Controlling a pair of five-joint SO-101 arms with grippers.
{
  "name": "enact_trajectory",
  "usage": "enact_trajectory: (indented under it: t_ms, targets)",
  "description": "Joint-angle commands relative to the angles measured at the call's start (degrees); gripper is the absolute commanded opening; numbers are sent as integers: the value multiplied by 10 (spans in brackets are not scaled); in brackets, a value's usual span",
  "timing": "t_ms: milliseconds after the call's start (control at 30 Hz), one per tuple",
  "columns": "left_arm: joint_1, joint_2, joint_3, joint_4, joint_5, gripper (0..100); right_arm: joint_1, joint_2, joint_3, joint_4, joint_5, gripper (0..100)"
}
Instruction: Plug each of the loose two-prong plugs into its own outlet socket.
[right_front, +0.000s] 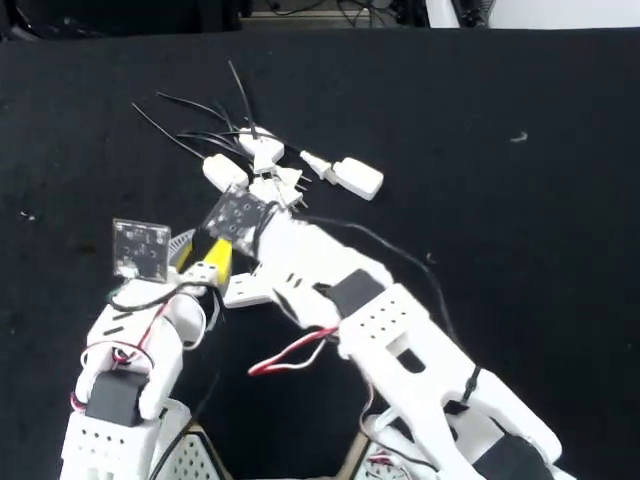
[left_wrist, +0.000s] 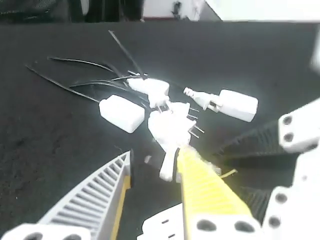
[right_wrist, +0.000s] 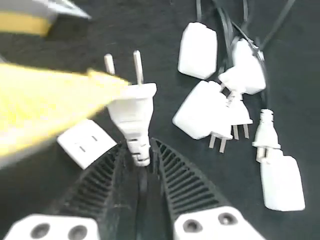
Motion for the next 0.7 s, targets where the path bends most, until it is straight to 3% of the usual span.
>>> enact_trajectory:
  t_ms: [0,333,667]
  targets:
    - [10,-13,-3,-3,-18,158,-19,-6,-4,4,-5,11]
    - [-51,-13,12,-4,-18,159,-23,-41,-4,29,-5,11]
    - [-51,-13,19,-4,-18,159,-56,-105,0,77,-5,11]
